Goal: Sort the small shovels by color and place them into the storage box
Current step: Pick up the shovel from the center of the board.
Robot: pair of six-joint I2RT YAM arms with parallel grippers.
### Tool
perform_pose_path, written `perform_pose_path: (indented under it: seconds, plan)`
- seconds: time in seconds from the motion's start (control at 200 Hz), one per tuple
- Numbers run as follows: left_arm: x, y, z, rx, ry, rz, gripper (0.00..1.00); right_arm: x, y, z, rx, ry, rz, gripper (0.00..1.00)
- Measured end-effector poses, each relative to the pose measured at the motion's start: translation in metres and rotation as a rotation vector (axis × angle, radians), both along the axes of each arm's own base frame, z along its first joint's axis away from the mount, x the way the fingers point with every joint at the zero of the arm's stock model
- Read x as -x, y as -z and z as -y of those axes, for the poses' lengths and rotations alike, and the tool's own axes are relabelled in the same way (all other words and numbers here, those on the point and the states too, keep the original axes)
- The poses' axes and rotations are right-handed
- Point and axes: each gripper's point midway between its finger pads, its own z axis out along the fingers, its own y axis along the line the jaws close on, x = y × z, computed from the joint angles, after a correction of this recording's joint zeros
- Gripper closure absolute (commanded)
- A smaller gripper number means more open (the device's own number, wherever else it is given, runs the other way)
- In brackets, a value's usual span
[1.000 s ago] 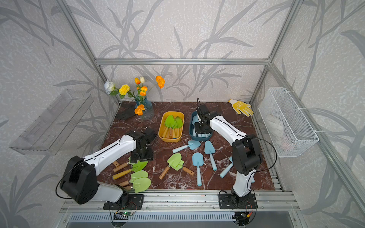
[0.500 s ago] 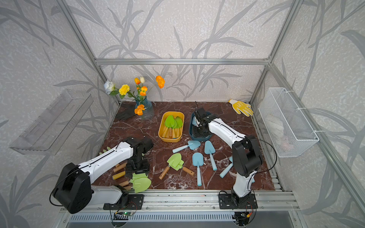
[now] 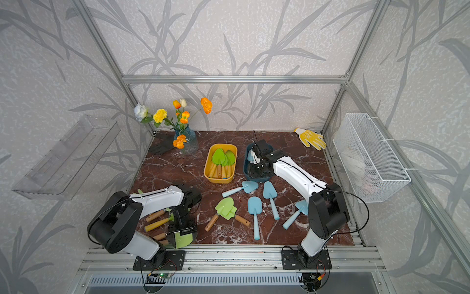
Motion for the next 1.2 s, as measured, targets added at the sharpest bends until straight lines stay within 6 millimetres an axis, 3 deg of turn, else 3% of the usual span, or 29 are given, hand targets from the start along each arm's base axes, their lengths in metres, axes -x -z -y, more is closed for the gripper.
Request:
perform_pose_path:
  seconds: [0.305, 0.54, 0.76, 0.905, 1.04, 1.205]
  plan:
    - [-0.014, -0.001, 0.002, -0.058, -0.024, -0.084, 0.23, 0.001, -0.001, 0.001, 0.014, -0.031, 0.006, 0.56]
    - [-0.070, 0.008, -0.001, -0.040, -0.105, 0.016, 0.23, -0.002, -0.008, 0.001, 0.018, -0.047, 0.024, 0.56]
    - [-0.111, 0.011, 0.007, 0.050, -0.108, 0.110, 0.22, -0.007, -0.015, 0.006, 0.025, -0.044, 0.035, 0.56]
    - [-0.156, 0.010, 0.015, 0.079, -0.081, 0.280, 0.22, -0.010, -0.021, 0.007, 0.025, -0.044, 0.047, 0.56]
    - [-0.187, -0.008, 0.008, 0.046, -0.048, 0.443, 0.22, -0.010, -0.022, 0.006, 0.019, -0.047, 0.047, 0.56]
    - [-0.199, -0.045, -0.016, -0.038, -0.040, 0.568, 0.22, -0.005, -0.022, -0.002, 0.007, -0.067, 0.042, 0.56]
